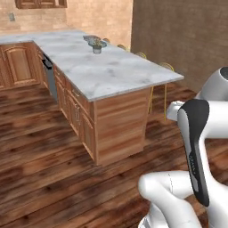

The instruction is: Place the cold items (apple and peach) from the fridge in one tupperware on the dining counter. Place the warm items (kebab skewer and hot dog) in the stove area in another tupperware.

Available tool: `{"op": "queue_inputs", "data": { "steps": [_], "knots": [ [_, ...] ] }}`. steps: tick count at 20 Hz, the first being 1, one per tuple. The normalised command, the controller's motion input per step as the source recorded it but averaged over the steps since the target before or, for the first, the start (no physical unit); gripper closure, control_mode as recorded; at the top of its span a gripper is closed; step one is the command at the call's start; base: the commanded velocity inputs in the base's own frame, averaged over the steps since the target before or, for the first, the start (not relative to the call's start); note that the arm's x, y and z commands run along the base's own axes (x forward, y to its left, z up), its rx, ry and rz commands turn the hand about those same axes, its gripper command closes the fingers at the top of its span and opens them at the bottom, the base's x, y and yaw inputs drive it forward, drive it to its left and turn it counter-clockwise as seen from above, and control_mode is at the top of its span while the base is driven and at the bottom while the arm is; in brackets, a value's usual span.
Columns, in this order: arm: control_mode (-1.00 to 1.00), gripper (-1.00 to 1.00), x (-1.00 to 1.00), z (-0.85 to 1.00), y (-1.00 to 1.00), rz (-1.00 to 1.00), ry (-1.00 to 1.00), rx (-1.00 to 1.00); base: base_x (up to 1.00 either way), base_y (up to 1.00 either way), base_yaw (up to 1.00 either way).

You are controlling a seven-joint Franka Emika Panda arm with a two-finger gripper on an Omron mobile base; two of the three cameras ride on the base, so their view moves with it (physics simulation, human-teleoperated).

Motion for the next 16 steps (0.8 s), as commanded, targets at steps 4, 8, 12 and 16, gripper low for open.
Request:
{"op": "queue_inputs", "data": {
  "steps": [4, 8, 12, 16],
  "knots": [
    [1.0, 1.0, 0.0, 0.0, 0.0, 0.0, 0.0, 0.0, 1.0, -1.0, -0.02],
    [1.0, 1.0, 0.0, 0.0, 0.0, 0.0, 0.0, 0.0, 1.0, -1.0, -0.01],
    [1.0, 1.0, 0.0, 0.0, 0.0, 0.0, 0.0, 0.0, 0.98, -1.0, 0.0],
    [1.0, 1.0, 0.0, 0.0, 0.0, 0.0, 0.0, 0.0, 0.95, -1.0, 0.0]
  ]
}}
